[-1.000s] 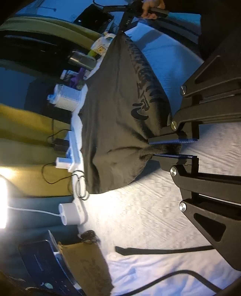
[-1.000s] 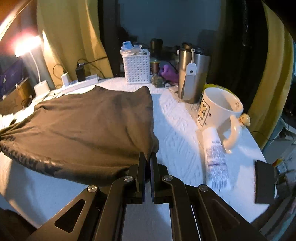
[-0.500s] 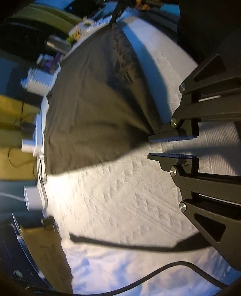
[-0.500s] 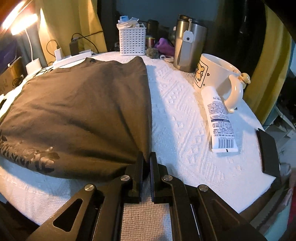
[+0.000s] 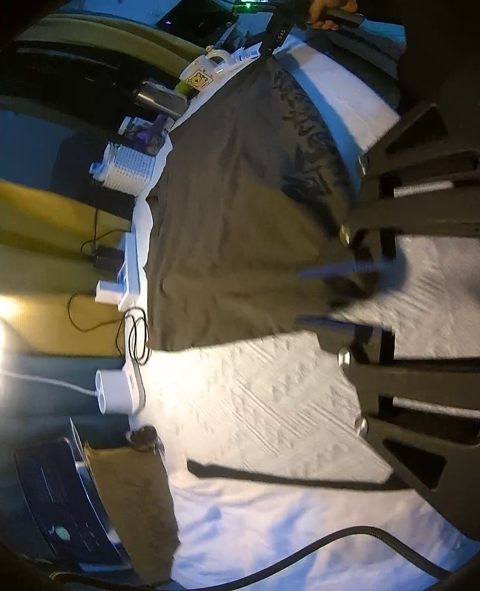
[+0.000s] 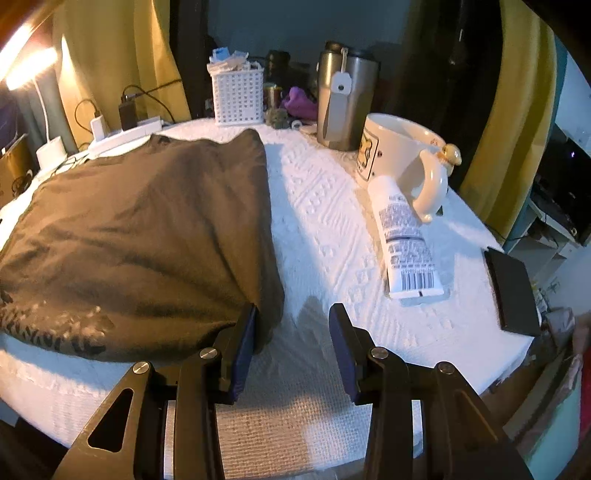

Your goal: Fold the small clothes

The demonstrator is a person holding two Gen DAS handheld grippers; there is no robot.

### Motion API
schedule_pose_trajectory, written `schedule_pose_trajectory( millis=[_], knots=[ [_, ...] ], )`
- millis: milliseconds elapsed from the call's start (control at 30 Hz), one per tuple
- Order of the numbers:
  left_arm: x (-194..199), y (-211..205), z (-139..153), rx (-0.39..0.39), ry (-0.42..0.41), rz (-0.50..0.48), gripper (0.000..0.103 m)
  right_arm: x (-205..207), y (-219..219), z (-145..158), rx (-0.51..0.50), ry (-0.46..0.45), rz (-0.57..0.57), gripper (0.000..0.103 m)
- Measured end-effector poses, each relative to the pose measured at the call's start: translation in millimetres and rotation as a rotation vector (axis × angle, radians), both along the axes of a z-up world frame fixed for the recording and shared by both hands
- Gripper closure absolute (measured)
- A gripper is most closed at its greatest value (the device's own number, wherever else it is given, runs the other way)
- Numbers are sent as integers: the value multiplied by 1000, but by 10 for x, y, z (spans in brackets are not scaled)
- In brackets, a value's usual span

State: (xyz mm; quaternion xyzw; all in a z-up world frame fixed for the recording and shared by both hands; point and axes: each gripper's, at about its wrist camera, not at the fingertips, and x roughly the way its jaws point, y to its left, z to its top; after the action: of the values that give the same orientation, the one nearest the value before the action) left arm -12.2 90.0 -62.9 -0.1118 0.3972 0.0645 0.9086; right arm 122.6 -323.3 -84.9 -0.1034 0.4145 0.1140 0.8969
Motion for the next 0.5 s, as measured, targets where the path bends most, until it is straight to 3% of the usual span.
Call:
schedule_pose_trajectory(
  millis=[67,300,433,500],
  knots=[
    [100,-68,-19,-7,0,-16,58,-5,21,60,9,-15,2,61],
    [366,-218,-177,0,56,-46,56,61,184,144,33,-23,40,61],
    [470,-169,-404,31,145,-10,56,134,314,62,27,-8,68,61],
    [438,-149,-418,31,130,-14,56,178,329,-6,20,7,66,61]
  ],
)
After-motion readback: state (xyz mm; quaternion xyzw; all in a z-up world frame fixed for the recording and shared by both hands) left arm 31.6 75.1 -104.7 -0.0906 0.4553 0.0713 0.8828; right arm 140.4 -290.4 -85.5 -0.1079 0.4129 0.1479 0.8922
